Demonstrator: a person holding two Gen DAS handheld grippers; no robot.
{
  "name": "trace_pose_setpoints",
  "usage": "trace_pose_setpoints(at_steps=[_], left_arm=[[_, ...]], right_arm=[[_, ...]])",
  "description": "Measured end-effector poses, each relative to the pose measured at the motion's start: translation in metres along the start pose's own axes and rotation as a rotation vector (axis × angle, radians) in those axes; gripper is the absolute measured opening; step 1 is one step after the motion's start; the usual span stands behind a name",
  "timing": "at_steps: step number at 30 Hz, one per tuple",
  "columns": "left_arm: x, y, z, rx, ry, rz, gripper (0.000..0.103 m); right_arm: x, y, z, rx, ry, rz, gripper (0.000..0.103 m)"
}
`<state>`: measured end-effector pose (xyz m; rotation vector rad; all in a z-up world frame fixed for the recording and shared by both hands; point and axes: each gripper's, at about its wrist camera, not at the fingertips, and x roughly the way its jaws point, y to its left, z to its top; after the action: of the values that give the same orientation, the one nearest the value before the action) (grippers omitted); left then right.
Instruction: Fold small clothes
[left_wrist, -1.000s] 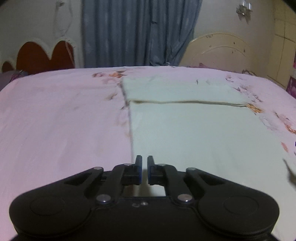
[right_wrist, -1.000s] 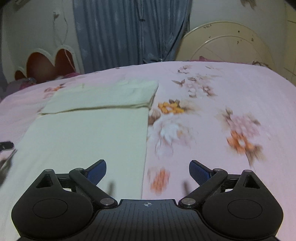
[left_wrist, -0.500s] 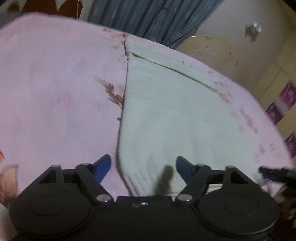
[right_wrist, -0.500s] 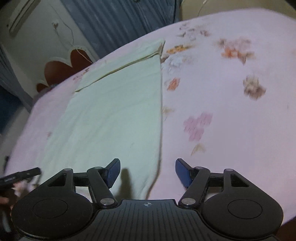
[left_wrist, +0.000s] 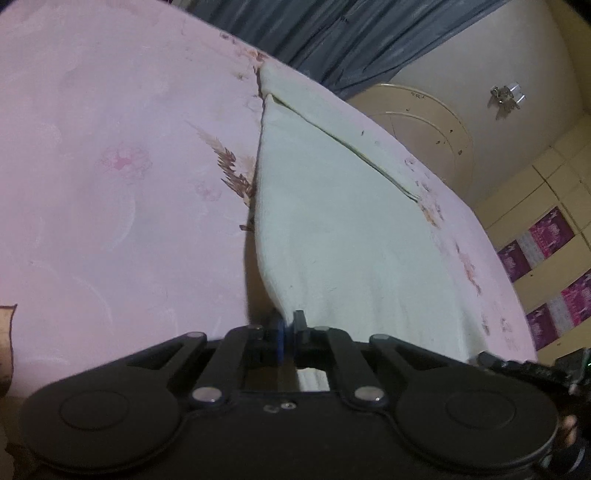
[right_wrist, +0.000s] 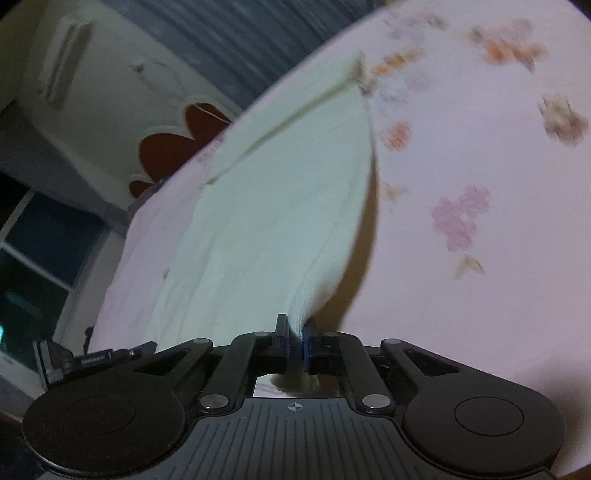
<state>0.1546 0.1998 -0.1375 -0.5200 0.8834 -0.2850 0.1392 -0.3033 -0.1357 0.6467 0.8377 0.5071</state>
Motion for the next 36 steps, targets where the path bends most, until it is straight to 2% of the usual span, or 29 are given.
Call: trace_pose_setpoints(at_steps=[3, 7, 11, 16, 20, 25, 29, 32, 33, 34, 35, 36], left_arm=[[-0.007, -0.004, 0.0, -0.009, -0.053, -0.001, 0.003], [-0.022, -0.016, 0.024, -0.011, -0.157, -0.047, 0.003], [-0.009, -0.032, 0.081, 0.021, -0.217, -0.078, 0.003], [0.04, -0.049, 0.159, 0.059, -0.246, -0.083, 0.003], [0.087, -0.05, 0.219, 0.062, -0.245, -0.088, 0.003], [0.143, -0.034, 0.265, 0.04, -0.196, -0.078, 0.003], [0.193, -0.016, 0.292, 0.016, -0.126, -0.044, 0.003], [0.217, 0.0, 0.306, -0.029, -0.104, -0.057, 0.007], [0.219, 0.006, 0.311, -0.06, -0.118, -0.077, 0.022], [0.219, 0.011, 0.315, -0.087, -0.145, -0.109, 0.036], [0.216, 0.013, 0.317, -0.093, -0.174, -0.119, 0.041], [0.215, 0.013, 0.319, -0.075, -0.189, -0.109, 0.045]], right_arm=[[0.005, -0.007, 0.006, 0.018, 0.021, -0.057, 0.006], [-0.017, 0.011, 0.037, -0.03, -0.08, -0.005, 0.006], [-0.013, 0.031, 0.088, -0.098, -0.148, -0.008, 0.006], [0.025, 0.041, 0.164, -0.105, -0.202, -0.051, 0.006], [0.066, 0.034, 0.224, -0.072, -0.21, -0.067, 0.006], [0.13, 0.008, 0.291, -0.001, -0.169, -0.081, 0.006], [0.178, -0.024, 0.319, 0.076, -0.129, -0.106, 0.006], [0.204, -0.046, 0.333, 0.122, -0.123, -0.08, 0.006], [0.21, -0.051, 0.339, 0.13, -0.123, -0.084, 0.012], [0.212, -0.054, 0.343, 0.133, -0.131, -0.107, 0.024], [0.209, -0.056, 0.345, 0.12, -0.181, -0.114, 0.062], [0.204, -0.057, 0.345, 0.105, -0.233, -0.107, 0.075]])
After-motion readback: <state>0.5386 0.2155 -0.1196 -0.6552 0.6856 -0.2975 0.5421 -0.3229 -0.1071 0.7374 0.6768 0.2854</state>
